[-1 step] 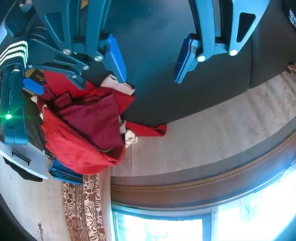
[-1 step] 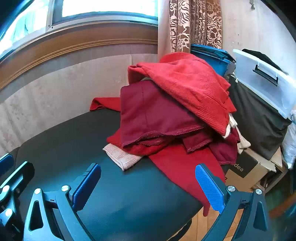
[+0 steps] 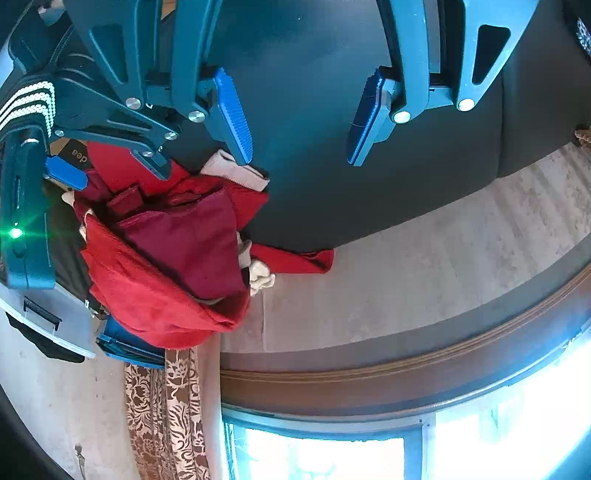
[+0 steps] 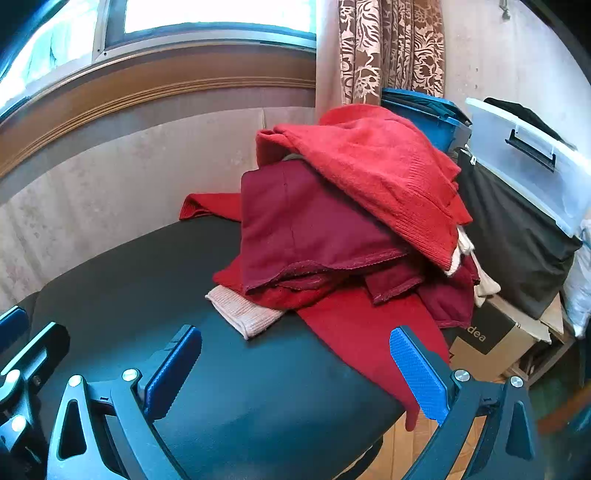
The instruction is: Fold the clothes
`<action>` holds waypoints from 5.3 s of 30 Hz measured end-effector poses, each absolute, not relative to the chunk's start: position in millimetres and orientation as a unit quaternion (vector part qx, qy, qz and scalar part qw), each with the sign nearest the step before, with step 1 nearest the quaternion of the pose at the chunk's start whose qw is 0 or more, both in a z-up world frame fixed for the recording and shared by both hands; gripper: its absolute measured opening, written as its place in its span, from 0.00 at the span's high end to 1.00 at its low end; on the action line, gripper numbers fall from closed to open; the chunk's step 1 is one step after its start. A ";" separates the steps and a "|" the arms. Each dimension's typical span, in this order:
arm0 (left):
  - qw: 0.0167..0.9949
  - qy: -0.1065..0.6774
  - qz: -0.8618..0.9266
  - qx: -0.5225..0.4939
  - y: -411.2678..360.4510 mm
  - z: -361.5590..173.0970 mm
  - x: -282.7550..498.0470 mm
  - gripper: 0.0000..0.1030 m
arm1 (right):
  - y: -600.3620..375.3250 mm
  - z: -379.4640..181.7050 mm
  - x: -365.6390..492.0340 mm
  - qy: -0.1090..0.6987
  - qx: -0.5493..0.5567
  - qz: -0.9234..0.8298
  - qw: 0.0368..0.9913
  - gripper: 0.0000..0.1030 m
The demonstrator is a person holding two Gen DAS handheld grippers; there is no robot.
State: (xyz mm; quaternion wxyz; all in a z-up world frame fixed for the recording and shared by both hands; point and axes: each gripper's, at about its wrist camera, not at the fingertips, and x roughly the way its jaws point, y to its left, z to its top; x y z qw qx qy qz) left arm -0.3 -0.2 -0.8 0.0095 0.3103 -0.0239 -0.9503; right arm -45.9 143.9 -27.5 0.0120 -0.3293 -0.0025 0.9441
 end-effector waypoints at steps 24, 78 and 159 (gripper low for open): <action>0.008 0.010 -0.921 0.390 -30.7 -54.4 -2.0 0.46 | 153.5 -49.3 -52.9 0.075 -0.366 0.923 -0.094 0.02; -0.012 0.093 -0.877 0.471 -82.8 -145.4 5.9 0.04 | 284.3 -29.5 -249.1 0.296 -0.359 0.865 -0.186 0.89; 0.076 0.266 -0.883 0.380 -249.1 -53.1 68.0 0.30 | -160.3 -132.4 -54.8 0.207 -0.477 0.677 -0.521 0.63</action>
